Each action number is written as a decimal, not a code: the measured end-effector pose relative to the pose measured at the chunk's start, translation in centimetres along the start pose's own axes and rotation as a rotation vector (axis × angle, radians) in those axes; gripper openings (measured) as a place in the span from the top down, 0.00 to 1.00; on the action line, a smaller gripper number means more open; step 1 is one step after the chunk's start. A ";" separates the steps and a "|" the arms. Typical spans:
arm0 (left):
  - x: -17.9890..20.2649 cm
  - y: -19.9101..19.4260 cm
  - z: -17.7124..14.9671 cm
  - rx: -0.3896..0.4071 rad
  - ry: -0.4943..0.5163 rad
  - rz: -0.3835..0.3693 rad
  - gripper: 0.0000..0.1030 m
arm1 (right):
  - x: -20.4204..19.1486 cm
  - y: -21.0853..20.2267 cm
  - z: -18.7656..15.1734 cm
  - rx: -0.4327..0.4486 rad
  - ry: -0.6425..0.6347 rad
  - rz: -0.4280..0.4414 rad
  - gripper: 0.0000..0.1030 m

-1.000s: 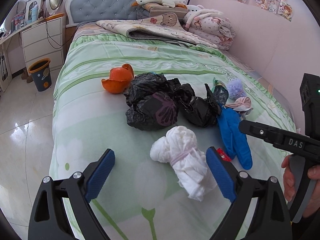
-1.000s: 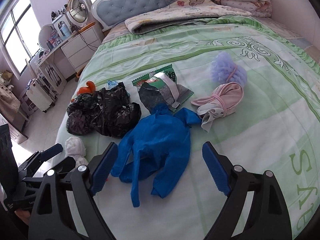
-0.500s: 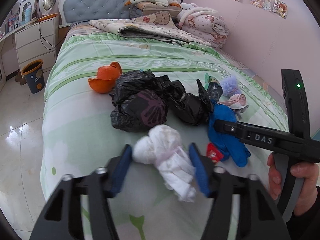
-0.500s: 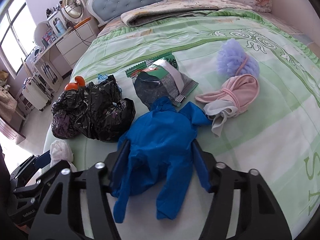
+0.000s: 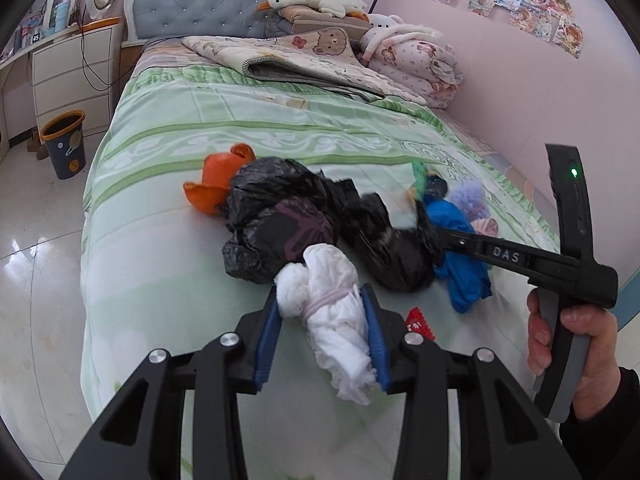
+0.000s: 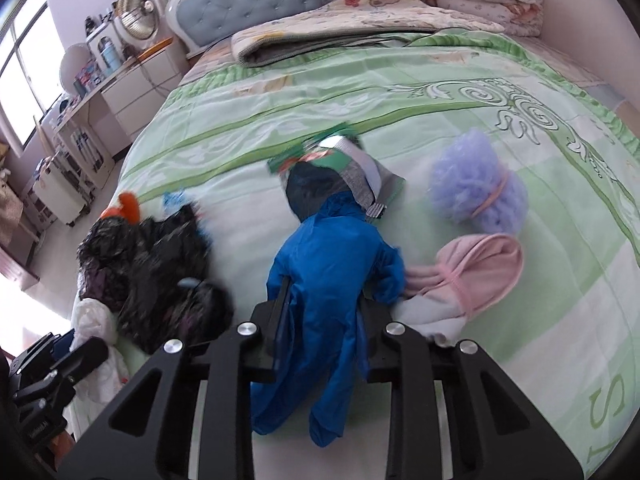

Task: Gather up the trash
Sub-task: 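Grasp the blue glove with the right tool while the left tool grasps another white tissue bundle, then lift and carry the blue glove and white bundle over the bin with both tools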

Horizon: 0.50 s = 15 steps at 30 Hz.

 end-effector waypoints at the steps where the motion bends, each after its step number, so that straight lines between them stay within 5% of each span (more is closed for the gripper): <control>1: -0.3 0.5 0.7 0.003 -0.003 0.012 0.65 | 0.4 0.0 0.4 0.009 0.002 -0.012 0.76; 15: -4.8 1.8 7.3 0.059 -0.060 0.103 0.64 | 7.8 -3.5 2.6 0.091 0.056 -0.151 0.78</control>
Point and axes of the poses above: each gripper's, at about its wrist camera, not at the fingertips, and y roughly the way its jaws point, x to its right, z to its top, the point moved 7 cm from there along y, roughly the way its jaws point, and after that the axes turned 11 degrees about z, right-handed, at the moved point
